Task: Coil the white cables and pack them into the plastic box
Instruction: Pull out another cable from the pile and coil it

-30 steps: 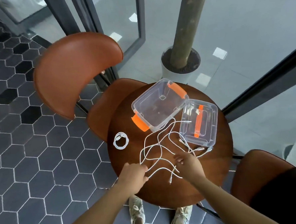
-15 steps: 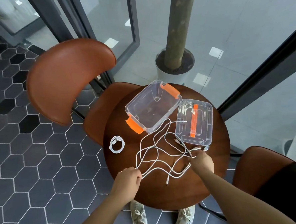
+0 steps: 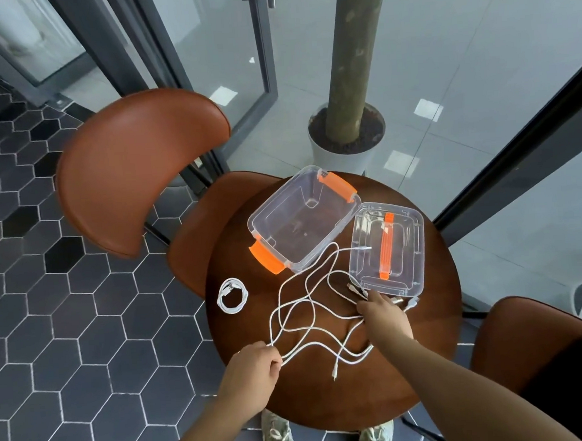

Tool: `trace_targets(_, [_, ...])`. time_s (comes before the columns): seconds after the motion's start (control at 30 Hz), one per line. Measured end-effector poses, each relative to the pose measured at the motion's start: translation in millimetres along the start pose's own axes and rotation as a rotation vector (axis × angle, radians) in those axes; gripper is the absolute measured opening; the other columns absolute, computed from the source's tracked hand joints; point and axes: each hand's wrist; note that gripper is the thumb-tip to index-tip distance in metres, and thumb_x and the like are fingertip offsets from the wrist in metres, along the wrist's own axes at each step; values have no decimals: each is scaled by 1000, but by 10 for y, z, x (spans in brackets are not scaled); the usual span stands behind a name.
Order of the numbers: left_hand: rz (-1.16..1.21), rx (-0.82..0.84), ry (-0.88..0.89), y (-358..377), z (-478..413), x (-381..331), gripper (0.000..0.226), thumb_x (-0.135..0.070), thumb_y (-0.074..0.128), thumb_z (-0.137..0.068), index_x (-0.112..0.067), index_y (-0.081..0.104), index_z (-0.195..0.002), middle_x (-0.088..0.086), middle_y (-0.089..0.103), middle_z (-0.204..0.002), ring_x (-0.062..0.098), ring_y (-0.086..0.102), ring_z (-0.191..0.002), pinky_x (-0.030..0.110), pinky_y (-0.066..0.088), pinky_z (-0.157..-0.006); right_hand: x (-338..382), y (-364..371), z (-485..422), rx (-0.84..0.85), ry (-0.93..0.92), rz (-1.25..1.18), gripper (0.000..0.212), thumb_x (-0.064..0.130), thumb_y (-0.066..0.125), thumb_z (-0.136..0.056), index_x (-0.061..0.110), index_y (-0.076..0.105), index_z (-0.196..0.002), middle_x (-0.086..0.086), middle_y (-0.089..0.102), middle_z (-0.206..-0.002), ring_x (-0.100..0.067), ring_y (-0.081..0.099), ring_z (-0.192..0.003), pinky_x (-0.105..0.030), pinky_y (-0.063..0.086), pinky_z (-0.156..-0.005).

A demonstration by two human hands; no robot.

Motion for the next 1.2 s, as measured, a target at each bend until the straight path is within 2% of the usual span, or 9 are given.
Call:
trace_targets(0.23, [2,-4,-20,-38,8,64,20,-19,52,-95,-22,66,-81,-13,50,-82,11,55,-83,24,41,-68,-169,-160,11,-66,-200,-94,17,15,63,-91,20,76,-101,-1,65,-104,-25,67,-98,-34,53,-78])
trace_targets(0.4, [15,-9,-45,-178,51,-41,25,-18,52,-94,-28,54,-71,-12,50,-80,11,53,-82,24,41,-66,-281,-636,314,-360,-160,-336,9,21,72,-90,29,76,-91,8,69,-89,-15,68,-71,-32,57,-57])
trace_targets(0.57, [45,-11,-114,-266,92,-93,21,-20,53,-93,-31,63,-79,-11,55,-86,13,60,-90,29,51,-78,-225,-1373,540,-617,-183,-443,7,10,80,-84,16,78,-87,0,72,-83,-16,64,-61,-36,58,-52])
trace_targets(0.77, [452,-192,-139,-676,19,-597,14,-19,67,-83,-31,69,-90,-10,69,-95,10,67,-93,33,53,-87,-82,-1832,710,-670,-330,-385,8,9,81,-82,17,79,-84,2,71,-83,-16,64,-65,-37,57,-52])
trace_targets(0.87, [488,-444,60,-1023,38,-1031,34,-24,74,-82,-27,60,-114,-15,55,-109,7,58,-100,29,52,-91,33,-1958,802,-701,-405,-361,9,10,81,-83,17,80,-88,3,69,-82,-10,59,-64,-27,53,-52])
trace_targets(0.97, [446,-252,163,-1241,-95,-1310,78,-42,71,-86,-27,29,-151,-12,36,-144,9,33,-135,30,33,-112,142,-2089,892,-703,-530,-393,9,7,80,-84,15,79,-90,3,67,-83,-11,61,-67,-28,54,-56])
trace_targets(1.03, [460,-160,152,-1301,-237,-1370,77,-43,68,-89,-28,28,-153,-4,43,-150,16,37,-140,33,35,-112,172,-2192,925,-698,-591,-375,8,8,78,-85,15,79,-89,4,67,-85,-12,63,-71,-26,53,-57])
trace_targets(1.1, [408,-222,132,-1339,-306,-1342,58,-37,67,-91,-26,45,-143,0,63,-124,20,56,-121,27,43,-94,151,-2289,935,-740,-534,-316,8,10,77,-85,18,77,-86,4,68,-86,-15,65,-69,-29,53,-53])
trace_targets(1.2, [419,-217,35,-1387,-286,-1235,62,-39,69,-90,-24,42,-144,-2,62,-110,18,62,-107,28,47,-86,17,-2467,899,-804,-184,-420,3,16,75,-87,18,78,-87,1,68,-87,-21,66,-72,-27,50,-56])
Point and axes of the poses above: each hand's wrist, its own z-axis away from the middle knuckle, its own y-axis out of the palm, x = y × z
